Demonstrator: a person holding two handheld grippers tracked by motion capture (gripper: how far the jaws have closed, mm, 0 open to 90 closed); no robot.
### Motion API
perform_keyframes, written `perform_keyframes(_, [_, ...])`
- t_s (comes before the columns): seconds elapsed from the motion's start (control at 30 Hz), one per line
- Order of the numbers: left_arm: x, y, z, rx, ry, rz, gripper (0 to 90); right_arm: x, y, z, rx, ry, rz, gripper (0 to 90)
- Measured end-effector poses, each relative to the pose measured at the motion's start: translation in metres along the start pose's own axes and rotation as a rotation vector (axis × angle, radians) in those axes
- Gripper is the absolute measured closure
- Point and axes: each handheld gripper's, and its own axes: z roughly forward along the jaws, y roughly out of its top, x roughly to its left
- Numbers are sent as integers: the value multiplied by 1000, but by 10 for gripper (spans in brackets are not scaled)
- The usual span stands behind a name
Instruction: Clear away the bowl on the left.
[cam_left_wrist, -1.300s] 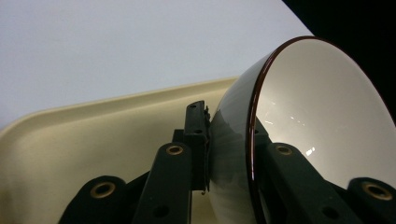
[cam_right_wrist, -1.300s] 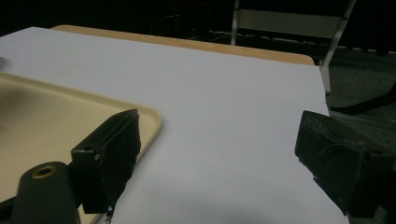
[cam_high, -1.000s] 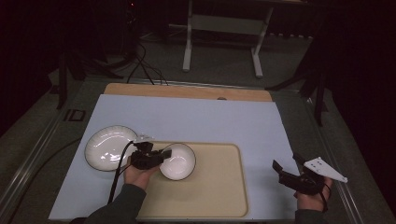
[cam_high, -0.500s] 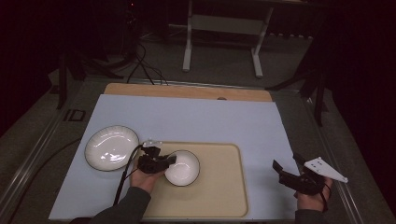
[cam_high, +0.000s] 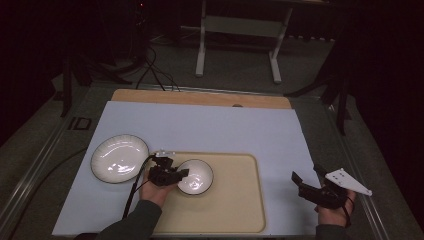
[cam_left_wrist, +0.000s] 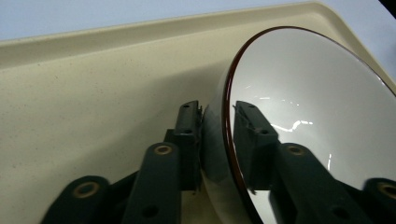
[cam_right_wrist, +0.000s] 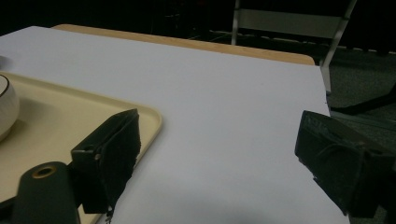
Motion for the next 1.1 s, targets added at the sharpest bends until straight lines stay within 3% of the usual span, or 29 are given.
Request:
perform_keyframes(0.1, [-1, 1, -1, 1, 1, 7, 615, 0, 0, 0, 0, -1, 0, 139])
perform_keyframes(0.2, [-6, 4, -5, -7, 58, 52, 534, 0, 0, 0, 0, 0, 1, 139])
perform_keyframes(0.43, [-10, 12, -25, -69, 110, 131, 410, -1, 0, 0, 0, 1, -2, 139])
perform_keyframes(0.63, [-9, 17, -45, -121, 152, 179, 383, -1, 0, 0, 0, 1, 1, 139])
perform_keyframes(0.83, [0, 19, -75, -211, 188, 236, 378, -1, 0, 0, 1, 2, 1, 139])
perform_keyframes(1.1, [19, 15, -103, -285, 202, 256, 363, -1, 0, -1, -1, 3, 4, 139])
